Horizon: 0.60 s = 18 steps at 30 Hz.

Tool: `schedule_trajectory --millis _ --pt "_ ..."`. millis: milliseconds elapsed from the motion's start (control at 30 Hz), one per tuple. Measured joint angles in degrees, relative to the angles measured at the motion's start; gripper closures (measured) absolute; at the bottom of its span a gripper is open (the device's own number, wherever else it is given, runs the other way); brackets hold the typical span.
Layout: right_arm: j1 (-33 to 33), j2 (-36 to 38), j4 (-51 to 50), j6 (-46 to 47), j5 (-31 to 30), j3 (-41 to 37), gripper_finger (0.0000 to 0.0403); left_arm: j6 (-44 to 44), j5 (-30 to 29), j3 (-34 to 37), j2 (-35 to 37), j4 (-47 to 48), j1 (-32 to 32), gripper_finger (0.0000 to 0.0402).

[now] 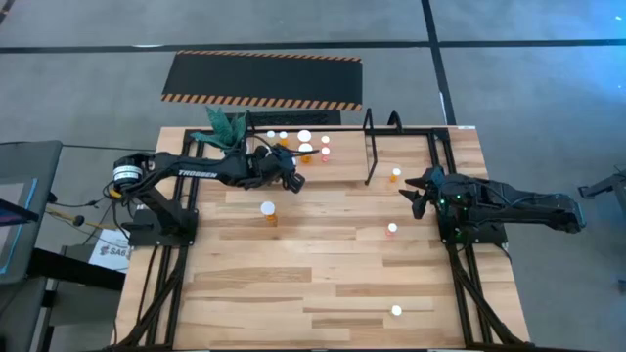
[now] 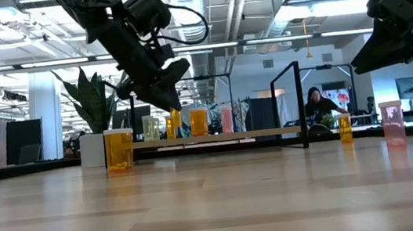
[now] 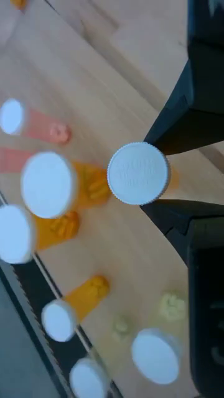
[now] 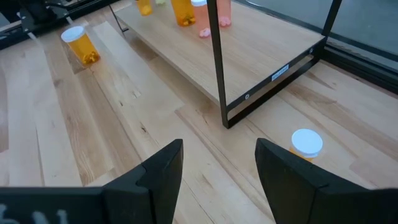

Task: Pick and place medicine bottles onto shelf by color
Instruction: Put the bottom small orange pill bottle on the shelf aligned with the small orange pill bottle

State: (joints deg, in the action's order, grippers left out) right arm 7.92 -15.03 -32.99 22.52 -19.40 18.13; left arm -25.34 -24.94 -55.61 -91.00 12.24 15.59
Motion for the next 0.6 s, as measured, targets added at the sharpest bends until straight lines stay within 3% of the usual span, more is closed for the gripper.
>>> schedule_trajectory --millis 333,600 --pt "0.0 0.0 0.0 0.0 0.0 0.0 0.0178 -3.9 -9.0 0.7 -0.9 -2.5 -1.2 0.0301" --pt "0.0 0.0 0.0 0.0 0.0 0.0 0.0178 -8.9 -12.0 0.5 -4.6 -5.4 -1.2 0.0301"
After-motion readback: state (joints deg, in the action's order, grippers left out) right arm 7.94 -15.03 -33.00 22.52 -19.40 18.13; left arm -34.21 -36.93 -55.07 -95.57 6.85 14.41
